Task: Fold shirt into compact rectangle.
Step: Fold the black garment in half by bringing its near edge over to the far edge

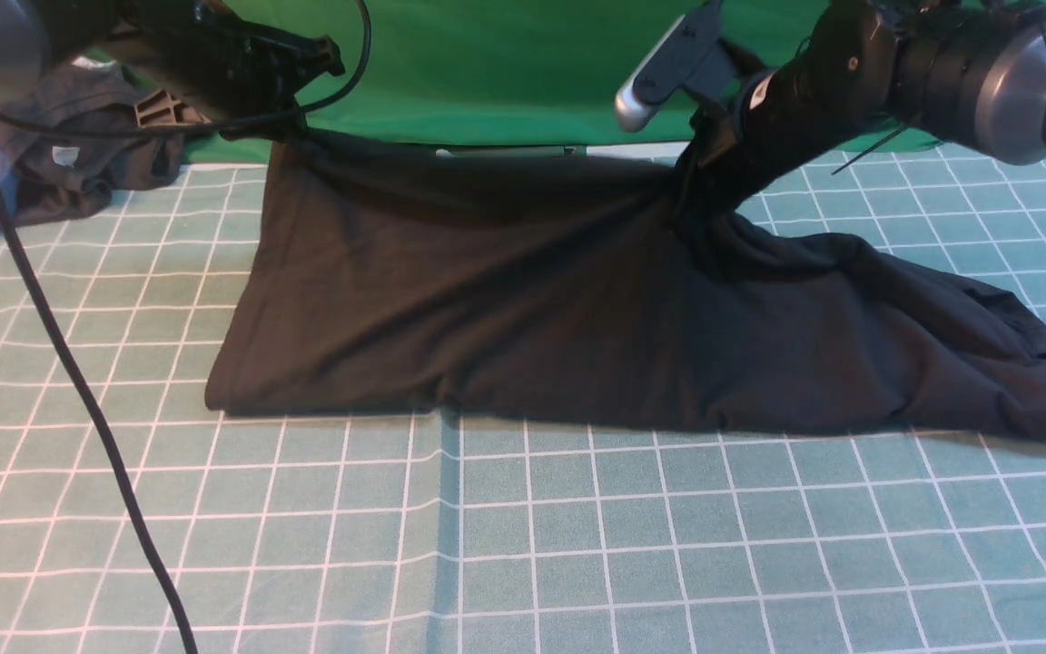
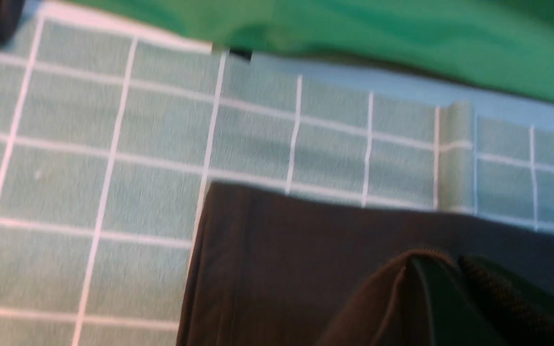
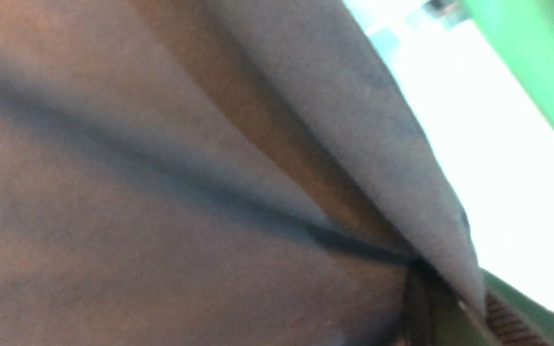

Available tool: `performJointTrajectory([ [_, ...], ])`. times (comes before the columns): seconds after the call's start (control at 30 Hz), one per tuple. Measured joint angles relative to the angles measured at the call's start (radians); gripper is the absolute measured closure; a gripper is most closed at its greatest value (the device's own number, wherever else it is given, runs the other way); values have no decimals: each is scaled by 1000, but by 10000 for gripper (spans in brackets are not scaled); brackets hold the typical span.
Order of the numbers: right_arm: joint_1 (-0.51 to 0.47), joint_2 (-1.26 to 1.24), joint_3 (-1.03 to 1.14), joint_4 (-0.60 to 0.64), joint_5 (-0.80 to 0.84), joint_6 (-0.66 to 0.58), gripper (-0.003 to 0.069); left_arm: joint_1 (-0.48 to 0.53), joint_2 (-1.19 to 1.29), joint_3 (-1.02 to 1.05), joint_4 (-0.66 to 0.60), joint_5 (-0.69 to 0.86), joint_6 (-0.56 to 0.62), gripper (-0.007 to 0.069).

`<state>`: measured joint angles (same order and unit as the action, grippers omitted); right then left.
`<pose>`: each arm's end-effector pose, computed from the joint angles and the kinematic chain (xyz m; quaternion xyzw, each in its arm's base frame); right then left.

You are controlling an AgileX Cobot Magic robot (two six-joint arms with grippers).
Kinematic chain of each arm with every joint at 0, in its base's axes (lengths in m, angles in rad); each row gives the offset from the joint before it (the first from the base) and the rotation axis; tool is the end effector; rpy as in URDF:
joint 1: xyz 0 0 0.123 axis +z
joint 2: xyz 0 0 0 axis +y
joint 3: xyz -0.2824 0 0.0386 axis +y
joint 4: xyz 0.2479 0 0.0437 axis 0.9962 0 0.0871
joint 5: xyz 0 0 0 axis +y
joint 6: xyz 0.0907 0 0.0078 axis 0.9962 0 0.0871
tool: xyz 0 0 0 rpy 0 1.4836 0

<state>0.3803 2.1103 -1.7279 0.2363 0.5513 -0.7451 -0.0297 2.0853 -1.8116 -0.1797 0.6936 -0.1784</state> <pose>0.4463 0.1905 0.2265 -0.4345 0.8239 0.0279 0.3629 0.4806 -0.0247 0.2556 -0.1150 0.9312 -0.1119 0.3273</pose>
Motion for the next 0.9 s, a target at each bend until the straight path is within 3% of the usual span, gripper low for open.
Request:
performJointTrajectory([
  [0.3,0,114,-34,0,-125,0,634,0,57,0,34,-106,-26,613],
  [0.4,0,136,-34,0,-190,0,601,0,57,0,43,-145,-25,608],
  [0.5,0,143,-34,-1,-246,0,508,0,58,0,46,-154,-25,587],
  [0.6,0,143,-37,-1,-314,0,326,0,73,0,46,-152,-25,512],
  [0.7,0,139,-37,-3,-299,0,259,0,79,0,57,-143,-25,417],
  [0.8,-2,98,-36,-13,-215,8,272,0,72,0,105,-133,-35,318],
  [0.87,-3,66,-36,-15,-164,24,297,0,63,0,122,-127,-46,300],
  [0.9,-6,20,-36,-16,-100,49,363,0,45,0,134,-116,-51,286],
])
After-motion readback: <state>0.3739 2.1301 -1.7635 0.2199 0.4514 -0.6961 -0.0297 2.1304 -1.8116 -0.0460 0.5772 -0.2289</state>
